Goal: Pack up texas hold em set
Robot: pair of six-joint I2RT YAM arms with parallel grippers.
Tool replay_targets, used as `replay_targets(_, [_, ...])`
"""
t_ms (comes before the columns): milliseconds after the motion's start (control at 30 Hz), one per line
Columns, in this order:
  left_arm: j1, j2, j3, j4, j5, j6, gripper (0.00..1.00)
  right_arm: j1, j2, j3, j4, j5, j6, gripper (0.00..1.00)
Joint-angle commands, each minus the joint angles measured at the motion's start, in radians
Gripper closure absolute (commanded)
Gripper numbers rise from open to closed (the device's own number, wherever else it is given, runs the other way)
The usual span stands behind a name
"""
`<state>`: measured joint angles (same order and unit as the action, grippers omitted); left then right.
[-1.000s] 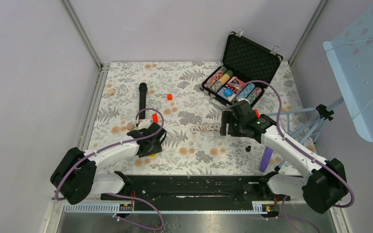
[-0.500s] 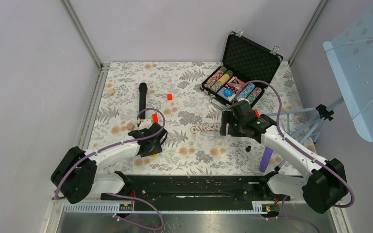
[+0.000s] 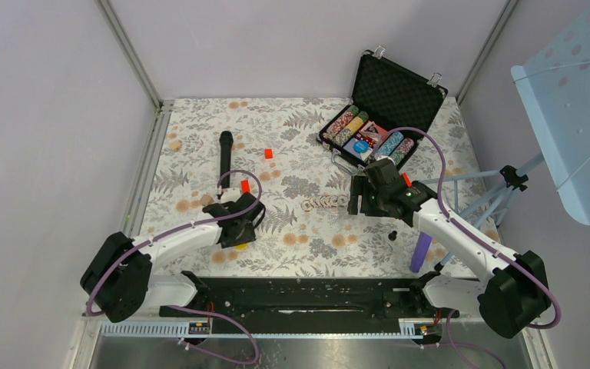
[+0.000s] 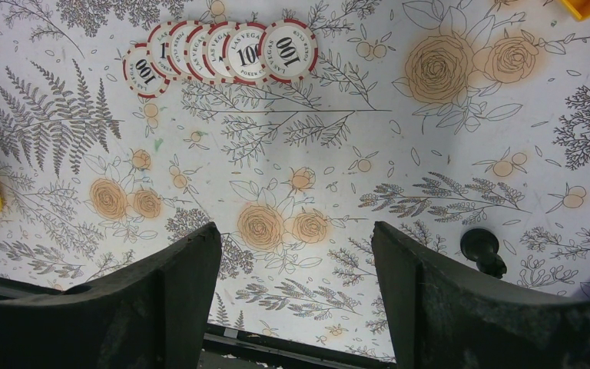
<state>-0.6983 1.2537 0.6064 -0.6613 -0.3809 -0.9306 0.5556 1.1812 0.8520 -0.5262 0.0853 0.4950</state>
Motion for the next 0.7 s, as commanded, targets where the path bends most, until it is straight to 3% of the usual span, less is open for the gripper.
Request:
replay_targets(0, [-0.004,-0.016,0.090,-0.030,-0.008,0.023,0.58,0.006,-0.008,0.012,-0.004,0.000,0.005,0.22])
replay_targets(333, [-0.003,0.025,0.209,-0.034,-0.001,0.077,0.58,0.006,-0.039,0.024,-0.032,0.055,-0.001,0.21])
replay_targets(667, [-0.008,0.261,0.535,-0.034,0.022,0.203,0.58,-0.033,-0.139,0.064,-0.137,0.122,-0.012,0.20])
